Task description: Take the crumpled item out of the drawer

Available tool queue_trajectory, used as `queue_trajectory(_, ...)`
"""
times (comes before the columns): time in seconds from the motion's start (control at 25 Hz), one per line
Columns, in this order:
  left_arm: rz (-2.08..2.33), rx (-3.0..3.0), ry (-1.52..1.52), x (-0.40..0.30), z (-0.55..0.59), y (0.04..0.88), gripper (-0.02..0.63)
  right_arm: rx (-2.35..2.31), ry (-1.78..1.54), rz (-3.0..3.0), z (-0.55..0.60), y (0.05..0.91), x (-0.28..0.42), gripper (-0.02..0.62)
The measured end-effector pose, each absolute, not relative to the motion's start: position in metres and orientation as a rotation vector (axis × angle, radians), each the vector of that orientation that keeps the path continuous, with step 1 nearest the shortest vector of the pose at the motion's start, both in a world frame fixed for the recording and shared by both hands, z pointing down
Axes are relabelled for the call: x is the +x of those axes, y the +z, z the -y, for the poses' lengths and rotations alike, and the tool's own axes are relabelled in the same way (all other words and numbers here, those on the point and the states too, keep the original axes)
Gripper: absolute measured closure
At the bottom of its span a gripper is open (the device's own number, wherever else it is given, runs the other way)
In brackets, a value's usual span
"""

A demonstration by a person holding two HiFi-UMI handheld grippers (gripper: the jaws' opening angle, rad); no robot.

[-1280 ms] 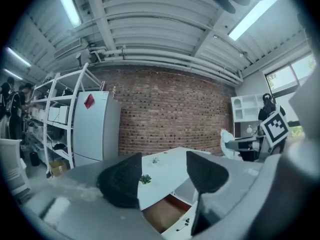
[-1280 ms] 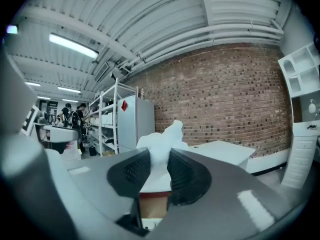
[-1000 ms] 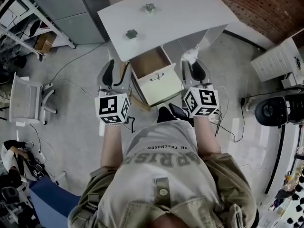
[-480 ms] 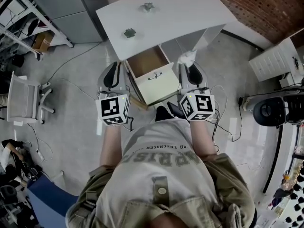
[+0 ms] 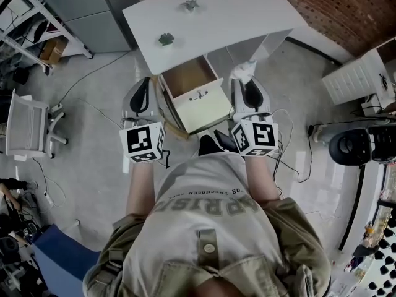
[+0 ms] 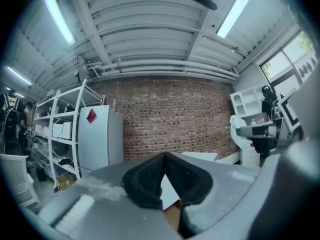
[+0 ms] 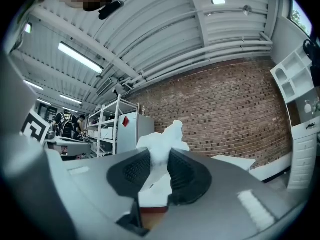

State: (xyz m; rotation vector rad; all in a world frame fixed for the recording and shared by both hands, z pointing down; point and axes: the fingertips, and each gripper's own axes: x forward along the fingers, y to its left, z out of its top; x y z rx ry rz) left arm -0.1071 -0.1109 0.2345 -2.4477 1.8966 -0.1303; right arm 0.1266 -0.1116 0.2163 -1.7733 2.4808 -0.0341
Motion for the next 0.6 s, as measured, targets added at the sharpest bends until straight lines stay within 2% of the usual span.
queue_trajectory(0.6, -1.899, -2.435, -0.143, -0.103, 0.1049, 0.23, 0.6, -1.798, 0.038, -2.527, 0.1074, 0.2129, 0.1228, 0.515)
